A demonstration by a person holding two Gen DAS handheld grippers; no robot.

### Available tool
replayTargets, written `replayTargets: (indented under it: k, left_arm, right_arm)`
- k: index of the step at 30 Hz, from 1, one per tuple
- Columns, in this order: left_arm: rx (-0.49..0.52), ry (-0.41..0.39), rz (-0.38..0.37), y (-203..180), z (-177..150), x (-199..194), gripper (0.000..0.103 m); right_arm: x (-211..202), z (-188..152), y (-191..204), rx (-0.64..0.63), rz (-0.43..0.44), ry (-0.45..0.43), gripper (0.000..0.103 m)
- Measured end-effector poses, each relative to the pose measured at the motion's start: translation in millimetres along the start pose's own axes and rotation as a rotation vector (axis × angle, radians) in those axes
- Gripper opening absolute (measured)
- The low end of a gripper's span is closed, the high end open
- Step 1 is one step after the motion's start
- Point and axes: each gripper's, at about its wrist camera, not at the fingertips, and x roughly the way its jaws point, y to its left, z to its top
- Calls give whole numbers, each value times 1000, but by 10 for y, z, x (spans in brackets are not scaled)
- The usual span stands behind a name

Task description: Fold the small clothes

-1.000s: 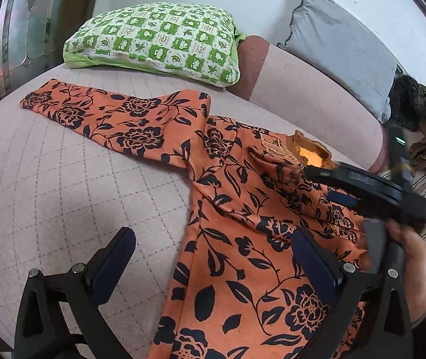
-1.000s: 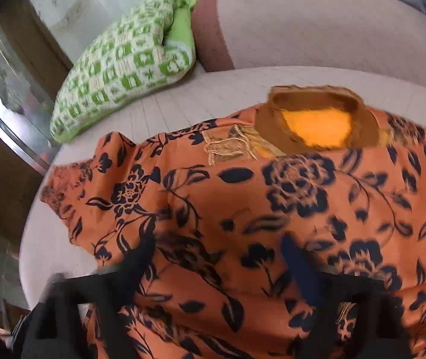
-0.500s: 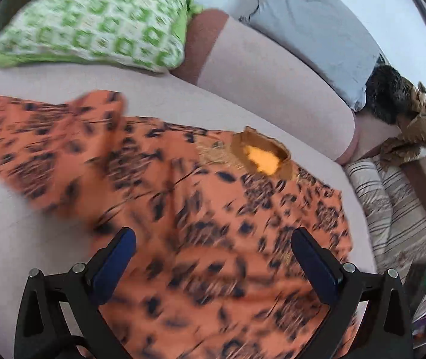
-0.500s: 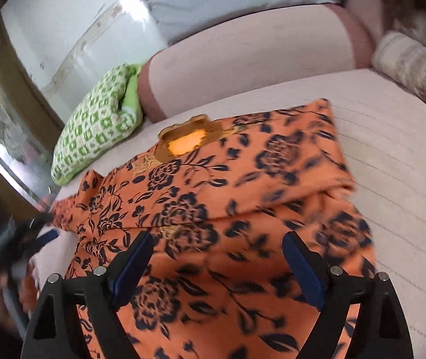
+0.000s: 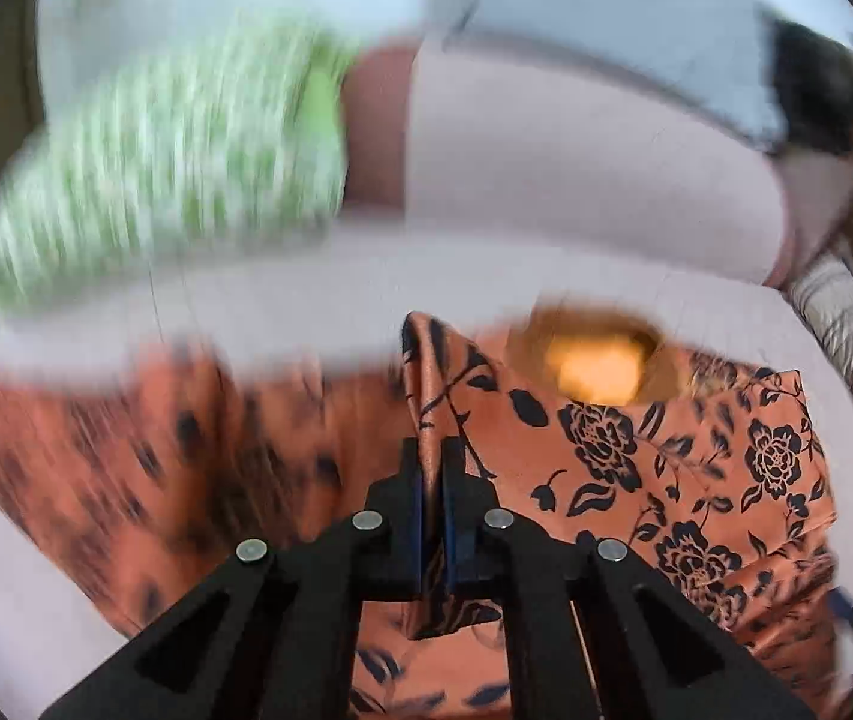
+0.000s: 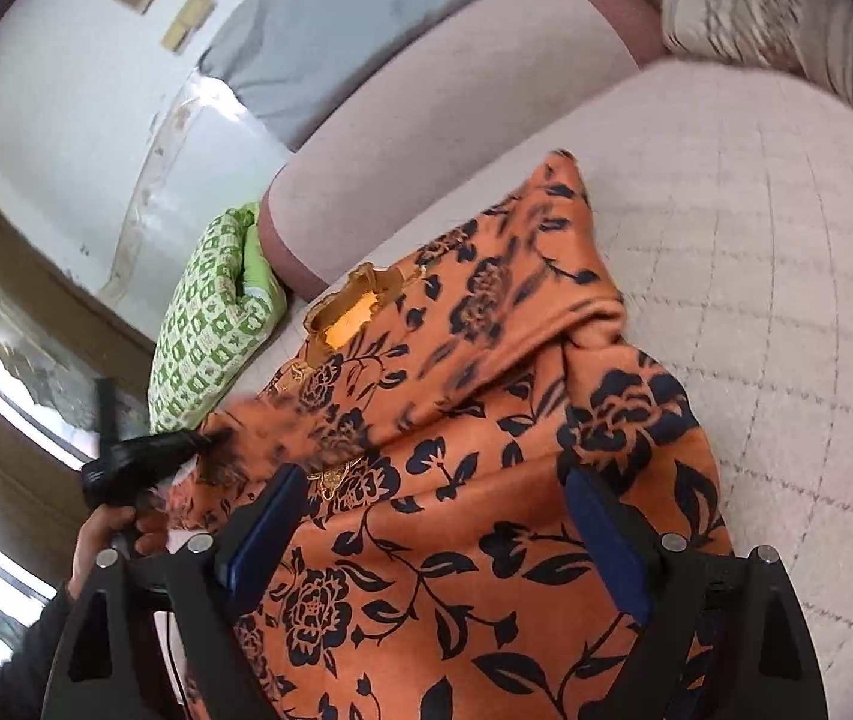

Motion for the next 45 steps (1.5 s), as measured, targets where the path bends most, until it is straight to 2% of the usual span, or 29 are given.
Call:
replayTargets:
  k: [1,2,4,6,8,11,14,15,16,17,20,22,23,24,25,26,27,29,32,35,36,38,39,40,41,42,43,44,45]
  left_arm:
    - [20,-16,16,-55,-2,-12,5]
    - [17,1,19,-63,-19,47,5]
    - [11,107,74,-27,-169,397,6]
    - [-7,249,102,55,-390,711,8]
    - [-10,182,97,50,-488,688,9]
    - [10,180,106,34,-520,608,15]
    - [-25,126,76,102,-384,400,30]
    - [-35,91,70,103,-370,314,43]
    - [-42,60,62,94,-367,241,56]
    - [-44,30,43,82,-382,163,60]
    - [-16,50,-8,-26,-477,156,61]
    - [-3,69,-16,-60,-539,180,61]
    - [-4,74,-21,-66,-575,181,61]
    - [-7,85,-24,-60,-601,187,61]
    - [-7,103,-25,-53,-631,228,61]
    - [-3,120,-26,-41,-616,325,61]
    - [0,143,-23,23,-593,454,61]
    - [-17,168,-23,32,-631,532,64]
    - [-32,168,-32,52,-597,496,64]
    - [-31,94,-58,59,-550,346,64]
    - [-20,81,-51,47,-545,339,67]
    - [-4,114,-34,16,-565,455,69]
    - [-6,162,-33,26,-610,574,70]
    - [-6,153,-33,28,-624,605,72]
    - [0,136,-29,20,-623,590,72]
    - [2,139,-29,20,-616,586,72]
    - [0,138,-34,31,-612,586,72]
    - [-3,138,-39,42,-613,595,72]
    - [-5,137,-41,46,-612,594,72]
  right_arm:
    - [-3,2,-22,11,2,0,90]
    - [2,5,-41,21,5,1,90]
    - [20,1,-61,36,11,9,90]
    - [24,-12,-57,29,10,13,90]
    - [5,-8,-52,23,6,4,90]
    - [-68,41,-54,38,21,-12,90]
    - [-200,168,-13,66,94,-44,90]
    - [-198,262,39,56,127,-36,90]
    - [-144,359,83,53,160,-12,93]
    - [-58,444,110,64,190,21,93]
    - [499,657,135,127,291,187,94]
    - [794,662,35,149,256,244,94]
    - [865,684,-58,153,196,235,94]
    - [829,731,-288,193,102,155,93]
    - [753,736,-463,278,142,94,85]
    - [619,699,-673,408,212,14,81]
    - [506,665,-770,468,232,-36,81]
    - [408,664,-754,414,159,-18,83]
    - [314,689,-660,355,150,22,84]
    - [199,803,-469,243,100,3,87]
    - [224,873,-422,204,69,6,87]
    - [390,989,-429,168,-1,31,87]
    - [524,1044,-441,134,-52,61,87]
    - [663,1099,-477,91,-126,94,87]
    - [811,1124,-515,58,-171,142,80]
    - [856,1147,-486,16,-202,153,71]
    - [881,1173,-445,-10,-211,165,22]
    - [907,1206,-382,-29,-202,193,8]
    - [905,1231,-273,-91,-229,197,8]
